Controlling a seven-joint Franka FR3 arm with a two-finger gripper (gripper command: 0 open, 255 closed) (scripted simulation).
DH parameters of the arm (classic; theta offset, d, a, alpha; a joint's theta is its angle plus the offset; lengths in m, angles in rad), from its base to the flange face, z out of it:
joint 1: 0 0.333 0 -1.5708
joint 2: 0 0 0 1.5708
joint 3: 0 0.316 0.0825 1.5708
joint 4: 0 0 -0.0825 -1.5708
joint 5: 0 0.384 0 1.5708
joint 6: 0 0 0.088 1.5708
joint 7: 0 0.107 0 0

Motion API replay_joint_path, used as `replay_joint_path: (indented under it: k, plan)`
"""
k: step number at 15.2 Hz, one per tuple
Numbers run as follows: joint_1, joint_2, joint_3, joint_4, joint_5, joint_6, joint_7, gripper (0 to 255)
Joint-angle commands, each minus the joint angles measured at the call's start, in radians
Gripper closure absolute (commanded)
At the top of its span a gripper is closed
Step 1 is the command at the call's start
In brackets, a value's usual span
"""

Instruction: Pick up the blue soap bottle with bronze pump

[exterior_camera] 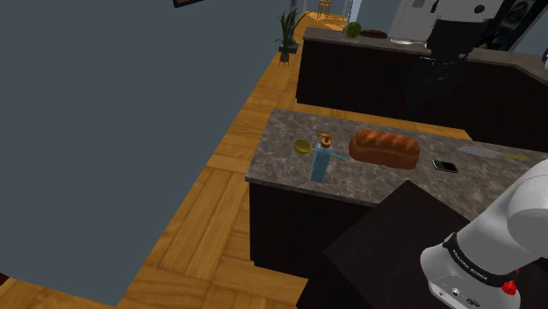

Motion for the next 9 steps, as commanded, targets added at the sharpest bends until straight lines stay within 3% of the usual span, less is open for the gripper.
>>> replay_joint_path:
  k: [1, 9]
  plan:
    - [0.000, 0.000, 0.000, 0.000, 0.000, 0.000, 0.000, 0]
    - [-0.054, 0.228, 0.041, -0.052, 0.053, 0.279, 0.165, 0]
